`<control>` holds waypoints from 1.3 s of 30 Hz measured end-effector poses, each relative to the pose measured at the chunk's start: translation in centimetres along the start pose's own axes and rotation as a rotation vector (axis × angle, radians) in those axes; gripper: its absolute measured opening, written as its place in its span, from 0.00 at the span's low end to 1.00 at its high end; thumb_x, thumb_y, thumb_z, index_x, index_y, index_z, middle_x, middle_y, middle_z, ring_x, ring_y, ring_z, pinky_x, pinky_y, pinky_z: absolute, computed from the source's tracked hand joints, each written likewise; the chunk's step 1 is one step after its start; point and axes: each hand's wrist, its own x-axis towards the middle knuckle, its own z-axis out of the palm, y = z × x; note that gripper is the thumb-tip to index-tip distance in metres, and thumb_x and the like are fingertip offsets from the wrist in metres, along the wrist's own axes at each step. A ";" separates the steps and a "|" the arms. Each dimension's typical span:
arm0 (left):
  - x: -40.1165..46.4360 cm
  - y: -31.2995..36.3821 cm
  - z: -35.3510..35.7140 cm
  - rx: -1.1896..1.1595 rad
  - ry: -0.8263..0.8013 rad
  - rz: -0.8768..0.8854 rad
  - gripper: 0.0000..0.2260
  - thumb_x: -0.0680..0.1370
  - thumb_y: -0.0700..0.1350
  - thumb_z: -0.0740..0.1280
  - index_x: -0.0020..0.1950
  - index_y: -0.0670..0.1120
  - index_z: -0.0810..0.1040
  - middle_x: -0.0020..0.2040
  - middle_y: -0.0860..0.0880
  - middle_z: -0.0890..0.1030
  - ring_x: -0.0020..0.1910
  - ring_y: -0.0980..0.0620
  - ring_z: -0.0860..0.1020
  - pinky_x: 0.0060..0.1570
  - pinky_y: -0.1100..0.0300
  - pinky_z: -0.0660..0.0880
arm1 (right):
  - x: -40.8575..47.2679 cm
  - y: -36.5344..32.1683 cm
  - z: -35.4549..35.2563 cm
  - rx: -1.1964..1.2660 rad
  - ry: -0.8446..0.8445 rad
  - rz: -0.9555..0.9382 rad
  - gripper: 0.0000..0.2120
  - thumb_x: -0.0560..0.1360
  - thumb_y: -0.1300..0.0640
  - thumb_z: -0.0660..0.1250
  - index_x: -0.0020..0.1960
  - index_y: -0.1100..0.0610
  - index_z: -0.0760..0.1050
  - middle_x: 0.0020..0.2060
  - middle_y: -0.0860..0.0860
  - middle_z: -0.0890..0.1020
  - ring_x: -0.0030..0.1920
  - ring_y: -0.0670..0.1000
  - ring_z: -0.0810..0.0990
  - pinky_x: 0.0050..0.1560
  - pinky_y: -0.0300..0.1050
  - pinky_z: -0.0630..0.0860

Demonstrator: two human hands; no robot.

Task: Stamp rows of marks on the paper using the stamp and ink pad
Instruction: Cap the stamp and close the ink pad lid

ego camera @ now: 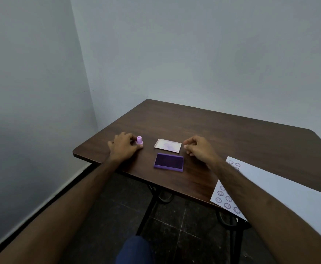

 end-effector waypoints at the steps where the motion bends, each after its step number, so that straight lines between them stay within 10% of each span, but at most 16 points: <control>1: -0.1 0.1 0.1 0.011 -0.007 0.002 0.16 0.74 0.63 0.69 0.52 0.54 0.79 0.53 0.52 0.75 0.60 0.47 0.74 0.54 0.48 0.60 | 0.1 0.1 0.0 -0.012 -0.001 0.004 0.05 0.76 0.60 0.68 0.52 0.55 0.80 0.43 0.55 0.85 0.45 0.52 0.83 0.52 0.51 0.82; 10: -1.6 5.3 -0.4 0.017 0.047 0.502 0.17 0.78 0.40 0.62 0.67 0.48 0.74 0.61 0.49 0.80 0.62 0.47 0.75 0.61 0.49 0.68 | 0.9 -0.2 -0.2 -0.118 -0.037 0.053 0.08 0.77 0.61 0.66 0.53 0.57 0.82 0.40 0.54 0.85 0.43 0.50 0.82 0.55 0.53 0.81; 24: -1.3 8.8 0.5 0.005 -0.125 0.155 0.16 0.76 0.37 0.60 0.64 0.41 0.72 0.52 0.40 0.83 0.55 0.37 0.79 0.62 0.46 0.71 | 0.0 -1.5 0.8 -0.077 -0.016 0.112 0.09 0.75 0.62 0.66 0.50 0.60 0.84 0.32 0.48 0.79 0.33 0.46 0.76 0.30 0.38 0.69; 39: -2.5 9.4 -0.7 -0.754 0.016 0.041 0.15 0.77 0.34 0.70 0.62 0.43 0.79 0.49 0.48 0.83 0.48 0.52 0.81 0.42 0.64 0.79 | -2.4 -1.6 -2.2 0.467 0.115 -0.022 0.13 0.72 0.69 0.73 0.56 0.66 0.77 0.44 0.61 0.85 0.41 0.57 0.86 0.45 0.50 0.85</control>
